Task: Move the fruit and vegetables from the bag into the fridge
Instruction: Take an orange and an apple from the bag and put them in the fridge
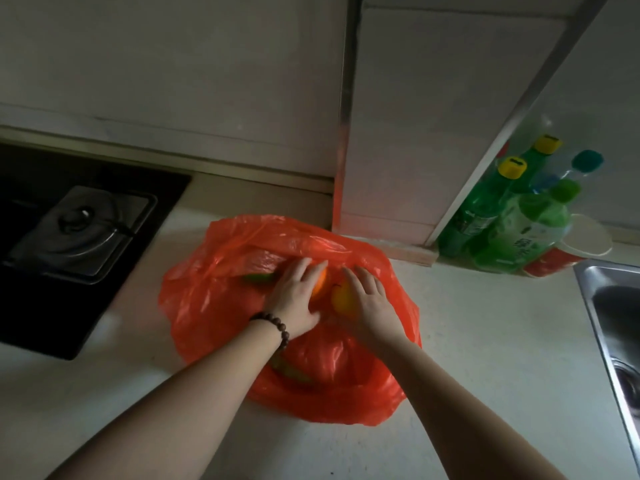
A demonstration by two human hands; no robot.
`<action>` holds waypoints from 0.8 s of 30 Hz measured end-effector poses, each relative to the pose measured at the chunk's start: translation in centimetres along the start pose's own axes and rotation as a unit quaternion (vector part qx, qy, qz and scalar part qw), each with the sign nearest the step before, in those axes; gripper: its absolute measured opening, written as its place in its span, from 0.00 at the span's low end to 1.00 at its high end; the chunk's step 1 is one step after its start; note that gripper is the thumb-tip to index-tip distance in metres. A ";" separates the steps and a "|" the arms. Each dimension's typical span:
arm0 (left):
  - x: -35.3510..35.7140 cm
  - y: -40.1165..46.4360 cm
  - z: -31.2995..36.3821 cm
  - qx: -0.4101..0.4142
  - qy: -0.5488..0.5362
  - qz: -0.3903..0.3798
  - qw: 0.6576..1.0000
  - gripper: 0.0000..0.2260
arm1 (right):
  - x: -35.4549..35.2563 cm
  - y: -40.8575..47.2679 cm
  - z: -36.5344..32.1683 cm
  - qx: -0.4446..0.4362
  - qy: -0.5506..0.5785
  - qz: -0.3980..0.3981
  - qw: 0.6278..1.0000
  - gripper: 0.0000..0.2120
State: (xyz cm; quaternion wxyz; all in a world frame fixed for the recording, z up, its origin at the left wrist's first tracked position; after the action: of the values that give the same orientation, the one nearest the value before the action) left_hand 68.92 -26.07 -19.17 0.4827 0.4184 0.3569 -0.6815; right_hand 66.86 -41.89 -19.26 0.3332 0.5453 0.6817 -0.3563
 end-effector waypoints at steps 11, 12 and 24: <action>0.0 -1.2 0.6 -0.032 -0.004 0.051 0.998 0.37 | -0.1 -0.4 0.2 0.010 0.037 0.049 0.998 0.40; -0.4 -1.8 0.7 -0.026 -0.007 0.061 0.998 0.37 | -0.2 -0.6 0.1 0.010 0.045 0.058 0.997 0.40; -8.6 -8.9 -0.6 -0.054 -0.058 0.258 0.963 0.35 | -3.1 -2.7 -8.3 -0.095 0.109 0.152 0.978 0.38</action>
State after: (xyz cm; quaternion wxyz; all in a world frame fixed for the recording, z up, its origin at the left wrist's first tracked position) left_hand 62.12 -19.94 -10.82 0.6836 0.4297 0.2447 -0.5368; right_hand 64.28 -36.83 -11.98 0.3569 0.6443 0.6537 -0.1734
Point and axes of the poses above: each hand's wrist, its own y-axis towards the middle knuckle, its own x-axis out of the palm, z = x × y, the point moved 3 cm from there along y, towards the middle knuckle, and after that the axes turned 3 degrees about z, right-handed, at the moved point
